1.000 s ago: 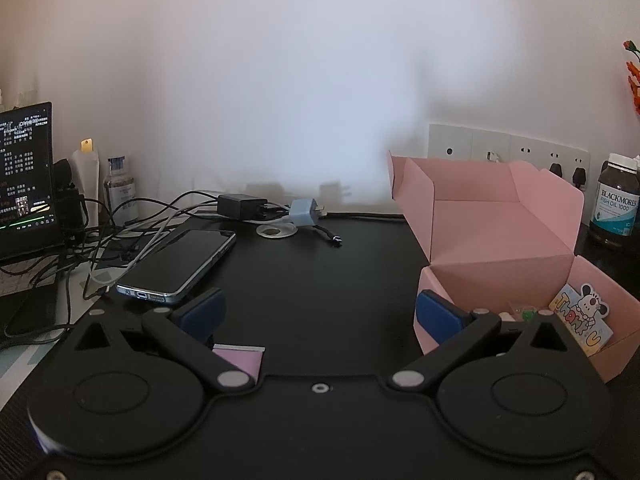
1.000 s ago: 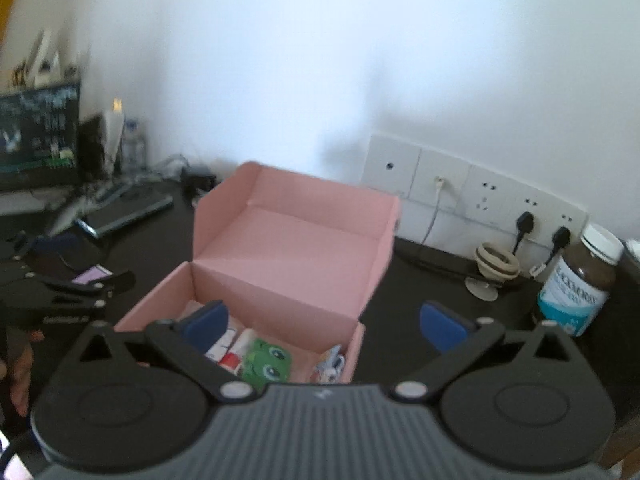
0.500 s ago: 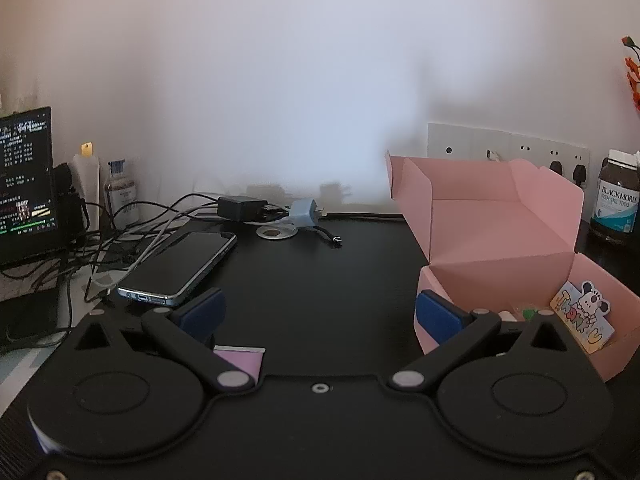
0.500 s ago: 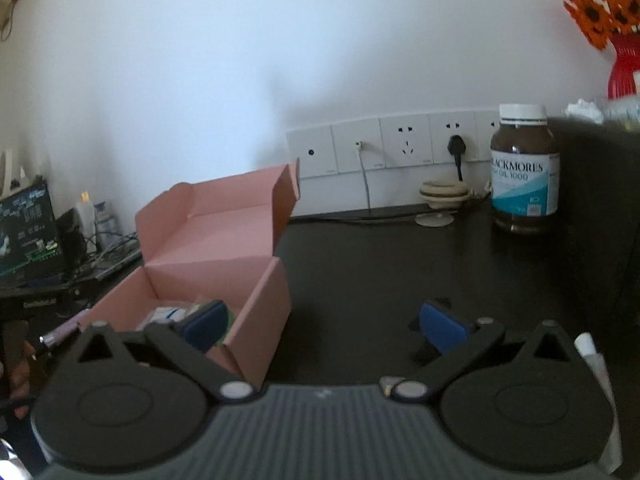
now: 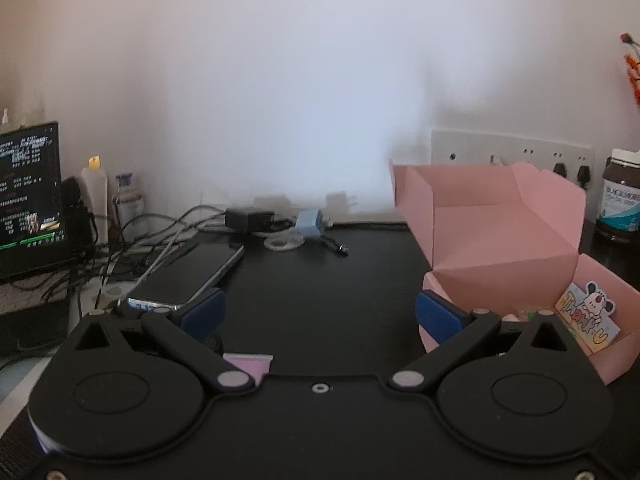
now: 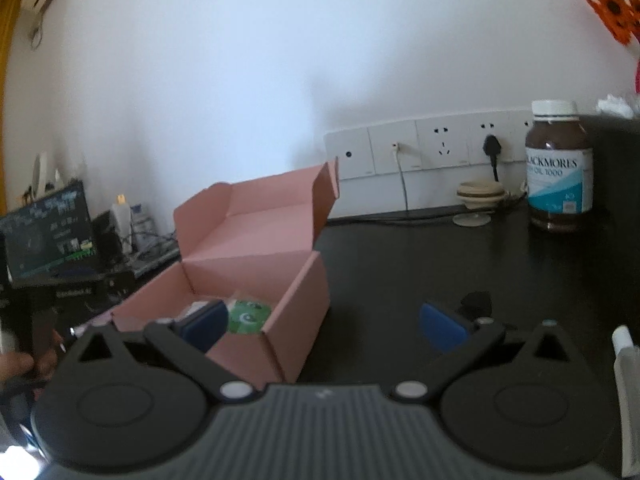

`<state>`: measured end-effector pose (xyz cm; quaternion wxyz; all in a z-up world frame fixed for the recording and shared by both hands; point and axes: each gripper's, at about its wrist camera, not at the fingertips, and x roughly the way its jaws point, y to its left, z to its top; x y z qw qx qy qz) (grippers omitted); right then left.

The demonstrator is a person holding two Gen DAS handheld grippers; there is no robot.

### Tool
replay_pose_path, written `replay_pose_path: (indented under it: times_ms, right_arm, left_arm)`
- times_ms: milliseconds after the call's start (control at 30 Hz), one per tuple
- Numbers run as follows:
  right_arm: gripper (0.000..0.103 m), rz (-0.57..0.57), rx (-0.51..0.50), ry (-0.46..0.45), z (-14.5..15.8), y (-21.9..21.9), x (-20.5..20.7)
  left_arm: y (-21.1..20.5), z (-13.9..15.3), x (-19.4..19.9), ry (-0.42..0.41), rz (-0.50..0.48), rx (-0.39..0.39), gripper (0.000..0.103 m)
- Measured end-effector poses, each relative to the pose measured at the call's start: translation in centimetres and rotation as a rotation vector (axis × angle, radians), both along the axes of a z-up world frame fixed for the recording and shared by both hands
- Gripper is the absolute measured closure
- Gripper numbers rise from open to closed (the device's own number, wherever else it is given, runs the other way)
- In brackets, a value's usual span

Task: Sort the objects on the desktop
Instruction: 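Move the left tool onto the pink tube on the desk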

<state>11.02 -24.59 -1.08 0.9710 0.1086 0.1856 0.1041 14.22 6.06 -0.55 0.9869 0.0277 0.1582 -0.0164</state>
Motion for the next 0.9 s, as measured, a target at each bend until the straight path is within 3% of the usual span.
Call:
replay_pose_path:
  times_ms: [100, 333, 467, 667, 700, 800, 900]
  right_arm:
    - [0.001, 0.007, 0.062, 0.012, -0.2, -0.9, 0.1]
    - [0.001, 0.031, 0.073, -0.006, -0.4, -0.8, -0.1]
    - [0.001, 0.043, 0.058, -0.03, -0.4, -0.5, -0.5]
    - [0.001, 0.051, 0.105, -0.037, -0.5, -1.2, -0.5]
    - [0.001, 0.054, 0.114, -0.034, -0.6, -1.3, -0.5]
    - [0.001, 0.05, 0.145, -0.025, -0.7, -1.8, -0.3]
    - [0.001, 0.049, 0.157, -0.028, -0.8, -2.0, -0.3]
  left_arm:
    - [1.2, 0.6, -1.0, -0.013, -0.003, -0.021, 0.0]
    - [5.7, 0.6, -1.8, 0.156, 0.033, -0.05, 0.0]
    - [6.9, -0.2, -2.2, 0.231, 0.047, 0.001, 0.003]
    - [6.1, -0.9, -1.0, 0.349, 0.007, 0.039, 0.015]
    - [5.8, -1.0, -0.6, 0.371, 0.002, 0.038, 0.021]
    - [5.3, -1.5, 0.7, 0.439, 0.002, 0.011, 0.023]
    - [5.3, -1.3, 1.6, 0.453, 0.012, -0.009, 0.031]
